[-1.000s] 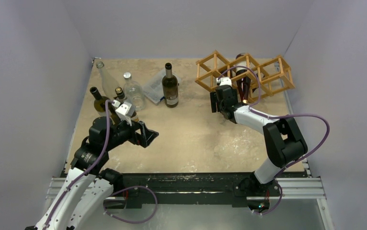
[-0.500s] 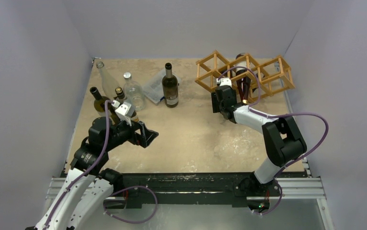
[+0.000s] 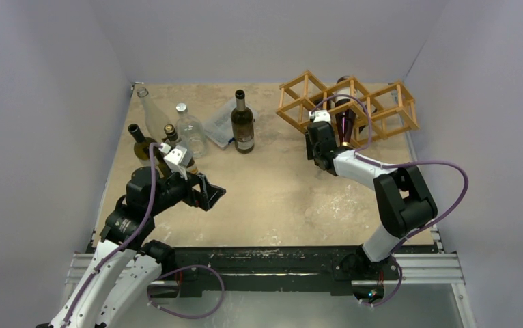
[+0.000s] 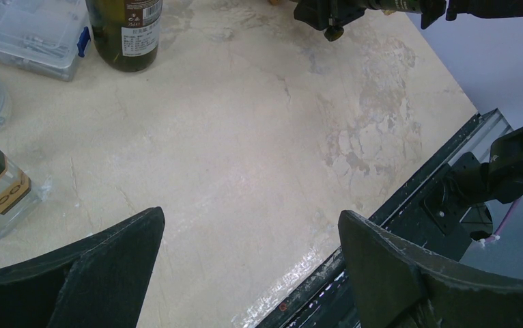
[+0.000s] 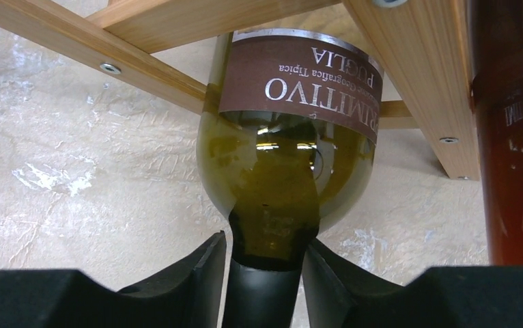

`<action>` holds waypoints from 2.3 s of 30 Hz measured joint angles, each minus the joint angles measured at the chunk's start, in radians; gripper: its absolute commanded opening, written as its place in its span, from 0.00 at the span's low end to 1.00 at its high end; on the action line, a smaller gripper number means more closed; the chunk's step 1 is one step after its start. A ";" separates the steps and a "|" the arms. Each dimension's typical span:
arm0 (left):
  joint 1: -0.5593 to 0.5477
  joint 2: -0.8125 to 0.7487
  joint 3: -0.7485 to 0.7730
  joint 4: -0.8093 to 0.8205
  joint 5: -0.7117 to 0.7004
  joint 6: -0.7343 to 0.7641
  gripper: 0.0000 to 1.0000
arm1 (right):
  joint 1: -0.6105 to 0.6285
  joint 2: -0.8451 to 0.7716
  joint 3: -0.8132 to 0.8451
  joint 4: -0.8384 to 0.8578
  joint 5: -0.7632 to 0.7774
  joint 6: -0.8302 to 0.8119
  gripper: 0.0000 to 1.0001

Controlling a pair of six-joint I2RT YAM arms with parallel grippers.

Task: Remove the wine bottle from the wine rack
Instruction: Pick up the wine bottle from the wine rack.

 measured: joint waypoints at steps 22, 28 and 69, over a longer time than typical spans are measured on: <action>0.000 0.000 0.000 -0.011 -0.004 0.000 1.00 | -0.010 -0.090 -0.079 0.011 -0.023 0.010 0.00; 0.000 0.000 0.000 -0.011 -0.006 0.000 1.00 | -0.010 -0.121 -0.100 0.003 -0.033 0.009 0.00; 0.000 -0.002 0.000 -0.011 -0.006 0.000 1.00 | -0.041 -0.438 -0.246 -0.159 -0.220 -0.004 0.00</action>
